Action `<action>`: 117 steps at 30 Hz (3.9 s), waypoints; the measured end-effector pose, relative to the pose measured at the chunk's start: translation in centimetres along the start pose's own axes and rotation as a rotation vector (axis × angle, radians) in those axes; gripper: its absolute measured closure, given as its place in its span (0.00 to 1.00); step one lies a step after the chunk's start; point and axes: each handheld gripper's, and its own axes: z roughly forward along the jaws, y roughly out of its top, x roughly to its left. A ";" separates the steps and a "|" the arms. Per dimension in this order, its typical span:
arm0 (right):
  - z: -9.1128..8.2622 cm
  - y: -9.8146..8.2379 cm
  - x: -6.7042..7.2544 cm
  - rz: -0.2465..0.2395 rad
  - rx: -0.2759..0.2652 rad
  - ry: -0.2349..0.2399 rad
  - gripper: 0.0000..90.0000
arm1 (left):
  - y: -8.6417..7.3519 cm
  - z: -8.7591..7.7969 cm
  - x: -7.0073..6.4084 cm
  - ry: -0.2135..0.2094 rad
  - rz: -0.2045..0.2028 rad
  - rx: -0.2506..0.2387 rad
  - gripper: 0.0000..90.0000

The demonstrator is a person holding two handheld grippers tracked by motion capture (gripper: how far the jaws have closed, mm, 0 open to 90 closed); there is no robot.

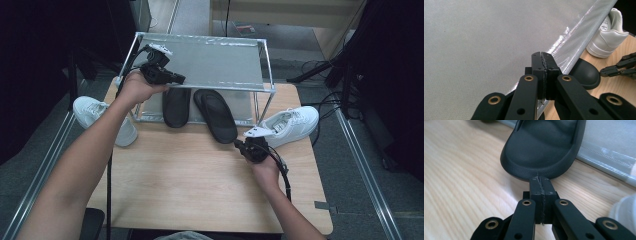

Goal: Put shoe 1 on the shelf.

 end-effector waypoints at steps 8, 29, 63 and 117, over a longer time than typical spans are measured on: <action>1.8 1.3 0.7 0.007 -0.023 0.009 1.00 | 0.0 0.0 0.0 0.000 0.001 -0.002 1.00; 5.7 4.2 2.8 -0.024 -0.016 0.043 1.00 | 0.0 0.0 0.0 0.001 0.006 -0.003 1.00; 6.8 6.2 4.1 0.010 -0.020 0.142 0.93 | -0.4 -0.4 0.4 -0.020 -0.005 -0.039 0.90; -8.7 0.5 1.8 0.047 -0.124 0.159 0.58 | -11.0 -1.6 -8.0 -0.112 -0.010 -0.035 0.45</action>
